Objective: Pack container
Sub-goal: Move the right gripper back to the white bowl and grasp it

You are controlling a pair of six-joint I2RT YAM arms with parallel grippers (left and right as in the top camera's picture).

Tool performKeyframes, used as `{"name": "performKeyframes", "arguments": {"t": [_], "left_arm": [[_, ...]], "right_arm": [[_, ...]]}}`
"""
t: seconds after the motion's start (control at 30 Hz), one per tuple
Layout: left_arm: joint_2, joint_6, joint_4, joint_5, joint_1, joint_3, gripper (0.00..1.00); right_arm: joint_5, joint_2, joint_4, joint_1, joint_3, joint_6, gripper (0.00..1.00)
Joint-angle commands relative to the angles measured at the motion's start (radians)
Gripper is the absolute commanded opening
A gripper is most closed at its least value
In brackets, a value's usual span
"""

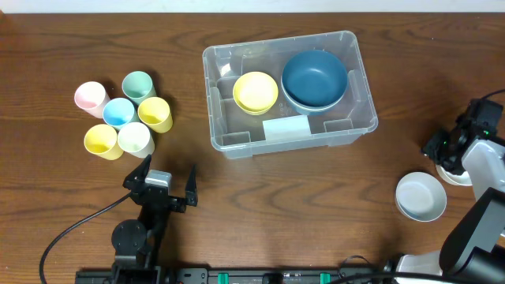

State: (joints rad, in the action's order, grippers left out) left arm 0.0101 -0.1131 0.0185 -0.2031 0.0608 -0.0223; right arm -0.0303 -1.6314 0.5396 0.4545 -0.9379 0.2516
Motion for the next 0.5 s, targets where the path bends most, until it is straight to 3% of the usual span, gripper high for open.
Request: {"name": "performKeyframes", "arguments": {"t": [0.0,0.27,0.47], "left_arm": [[-0.006,-0.018,0.033,-0.014,0.002,0.018,0.98],[-0.006,-0.018,0.033,-0.014,0.002,0.018,0.98],[-0.006,-0.018,0.033,-0.014,0.002,0.018,0.98]], "right_arm": [[-0.019,-0.003,-0.023,0.005,0.032,0.034,0.47],[-0.018,-0.003,-0.045,0.004,0.035,0.066,0.03],[0.052,-0.003,-0.042,0.002,-0.021,0.066,0.01]]}}
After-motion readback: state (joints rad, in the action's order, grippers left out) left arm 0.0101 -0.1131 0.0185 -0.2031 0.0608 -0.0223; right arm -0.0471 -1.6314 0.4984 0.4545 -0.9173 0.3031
